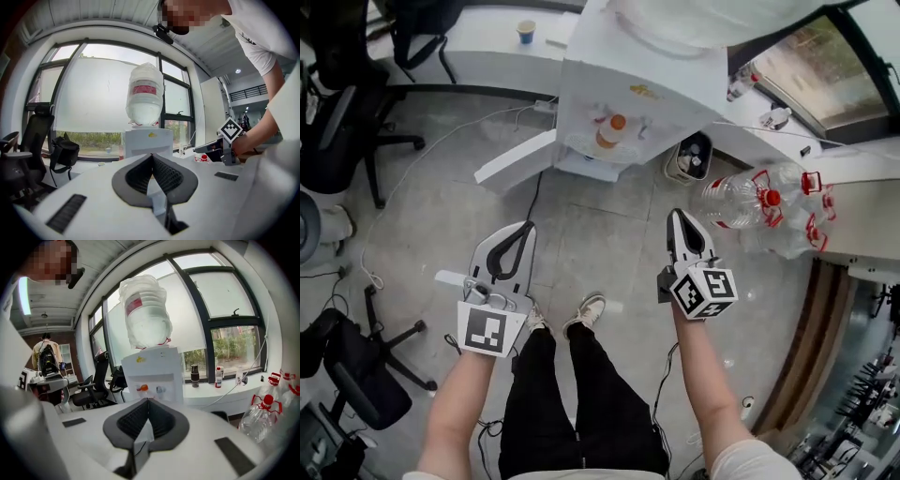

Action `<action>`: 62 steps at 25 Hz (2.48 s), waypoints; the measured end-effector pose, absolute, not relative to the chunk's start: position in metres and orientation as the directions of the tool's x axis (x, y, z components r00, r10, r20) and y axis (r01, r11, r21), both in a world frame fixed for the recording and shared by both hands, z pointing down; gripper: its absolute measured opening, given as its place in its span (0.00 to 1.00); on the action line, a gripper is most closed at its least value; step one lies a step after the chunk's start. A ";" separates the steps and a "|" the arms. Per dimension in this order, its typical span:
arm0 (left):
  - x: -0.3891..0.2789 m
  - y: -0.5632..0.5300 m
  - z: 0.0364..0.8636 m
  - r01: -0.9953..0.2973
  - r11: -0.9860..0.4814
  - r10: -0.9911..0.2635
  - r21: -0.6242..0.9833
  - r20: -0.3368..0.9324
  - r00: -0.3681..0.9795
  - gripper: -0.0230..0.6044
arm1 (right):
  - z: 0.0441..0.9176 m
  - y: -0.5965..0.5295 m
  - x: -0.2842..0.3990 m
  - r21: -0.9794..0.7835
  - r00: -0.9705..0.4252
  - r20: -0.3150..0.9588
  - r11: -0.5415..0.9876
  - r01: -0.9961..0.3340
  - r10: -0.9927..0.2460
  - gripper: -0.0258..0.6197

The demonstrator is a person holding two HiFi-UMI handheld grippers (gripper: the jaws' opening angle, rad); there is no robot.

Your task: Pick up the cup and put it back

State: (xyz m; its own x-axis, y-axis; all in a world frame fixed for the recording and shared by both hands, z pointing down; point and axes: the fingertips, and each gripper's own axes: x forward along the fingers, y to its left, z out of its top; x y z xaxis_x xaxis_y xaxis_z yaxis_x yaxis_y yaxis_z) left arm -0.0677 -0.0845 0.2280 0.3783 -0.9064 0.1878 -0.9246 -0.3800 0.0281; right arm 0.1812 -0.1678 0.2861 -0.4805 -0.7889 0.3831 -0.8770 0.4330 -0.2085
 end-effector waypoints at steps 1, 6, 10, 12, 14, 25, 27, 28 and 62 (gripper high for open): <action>-0.068 -0.084 0.219 -0.925 -0.379 -0.908 0.027 0.185 0.377 0.07 | 0.280 -0.164 0.181 -0.208 -0.478 0.393 0.430 -0.879 -0.786 0.07; -0.074 -0.083 0.171 -0.933 -0.359 -0.919 0.034 0.159 0.360 0.07 | 0.235 -0.151 0.174 -0.214 -0.486 0.386 0.437 -0.874 -0.784 0.07; -0.080 -0.076 0.128 -0.933 -0.358 -0.922 0.019 0.147 0.357 0.07 | 0.179 -0.147 0.175 -0.179 -0.479 0.331 0.444 -0.878 -0.813 0.07; -0.081 -0.075 0.107 -0.932 -0.362 -0.922 0.011 0.144 0.360 0.07 | 0.148 -0.146 0.177 -0.163 -0.484 0.300 0.456 -0.875 -0.822 0.07; -0.076 -0.074 0.088 -0.929 -0.370 -0.917 0.024 0.155 0.369 0.07 | 0.124 -0.144 0.176 -0.163 -0.510 0.285 0.483 -0.860 -0.812 0.07; -0.062 -0.069 -0.031 -0.929 -0.367 -0.930 -0.039 0.040 0.366 0.07 | 0.013 -0.112 0.177 -0.062 -0.583 0.160 0.581 -0.811 -0.797 0.07; -0.070 -0.064 -0.046 -0.933 -0.356 -0.935 -0.053 0.028 0.355 0.07 | -0.002 -0.105 0.185 -0.049 -0.582 0.149 0.582 -0.812 -0.799 0.07; -0.074 -0.062 -0.053 -0.936 -0.347 -0.938 -0.058 0.020 0.347 0.07 | -0.009 -0.103 0.187 -0.050 -0.588 0.145 0.587 -0.808 -0.796 0.07; -0.129 0.003 -0.089 -0.980 -0.195 -0.980 -0.044 -0.036 0.197 0.07 | -0.122 -0.073 0.205 0.052 -0.524 -0.034 0.522 -0.851 -0.851 0.07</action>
